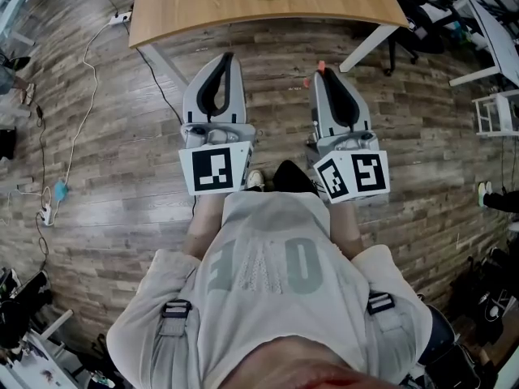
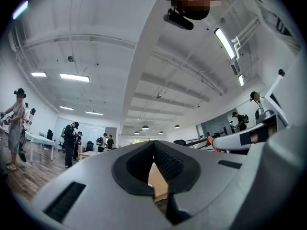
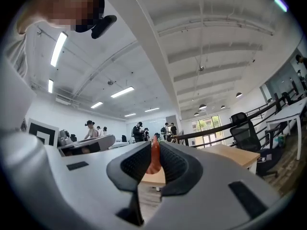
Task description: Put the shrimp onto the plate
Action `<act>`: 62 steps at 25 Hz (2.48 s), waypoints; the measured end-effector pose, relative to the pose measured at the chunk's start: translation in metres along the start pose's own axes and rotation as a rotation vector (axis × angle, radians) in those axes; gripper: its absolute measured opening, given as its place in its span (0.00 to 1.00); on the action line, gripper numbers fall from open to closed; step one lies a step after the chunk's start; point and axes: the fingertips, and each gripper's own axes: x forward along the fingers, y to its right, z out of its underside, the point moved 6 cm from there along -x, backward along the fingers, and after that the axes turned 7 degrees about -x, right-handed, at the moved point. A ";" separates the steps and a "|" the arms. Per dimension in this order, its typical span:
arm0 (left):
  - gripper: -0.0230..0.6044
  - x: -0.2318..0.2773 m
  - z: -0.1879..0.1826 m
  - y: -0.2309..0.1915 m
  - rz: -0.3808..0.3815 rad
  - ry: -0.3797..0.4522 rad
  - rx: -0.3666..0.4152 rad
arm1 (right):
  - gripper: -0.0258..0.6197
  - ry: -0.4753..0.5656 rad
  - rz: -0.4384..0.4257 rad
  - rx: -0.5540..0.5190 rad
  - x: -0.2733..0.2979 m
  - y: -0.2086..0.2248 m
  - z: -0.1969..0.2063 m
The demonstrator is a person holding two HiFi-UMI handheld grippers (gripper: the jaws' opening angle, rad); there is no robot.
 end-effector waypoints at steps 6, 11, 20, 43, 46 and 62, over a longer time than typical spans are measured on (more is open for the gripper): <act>0.05 -0.003 0.001 -0.009 -0.001 0.014 -0.005 | 0.14 -0.011 0.019 -0.018 0.004 -0.007 0.004; 0.05 0.002 0.003 -0.017 -0.004 0.013 0.000 | 0.14 -0.006 0.020 -0.031 0.016 -0.007 0.008; 0.05 0.029 0.005 -0.035 -0.031 0.060 0.010 | 0.14 0.010 -0.027 -0.047 0.058 0.007 0.012; 0.05 0.212 0.053 -0.076 -0.138 -0.033 0.033 | 0.14 -0.054 -0.118 -0.059 0.231 0.113 0.039; 0.05 0.242 0.059 -0.077 -0.139 -0.038 0.046 | 0.14 -0.063 -0.114 -0.066 0.255 0.136 0.042; 0.05 0.353 0.101 -0.081 -0.199 -0.118 0.048 | 0.14 -0.155 -0.169 -0.077 0.342 0.215 0.080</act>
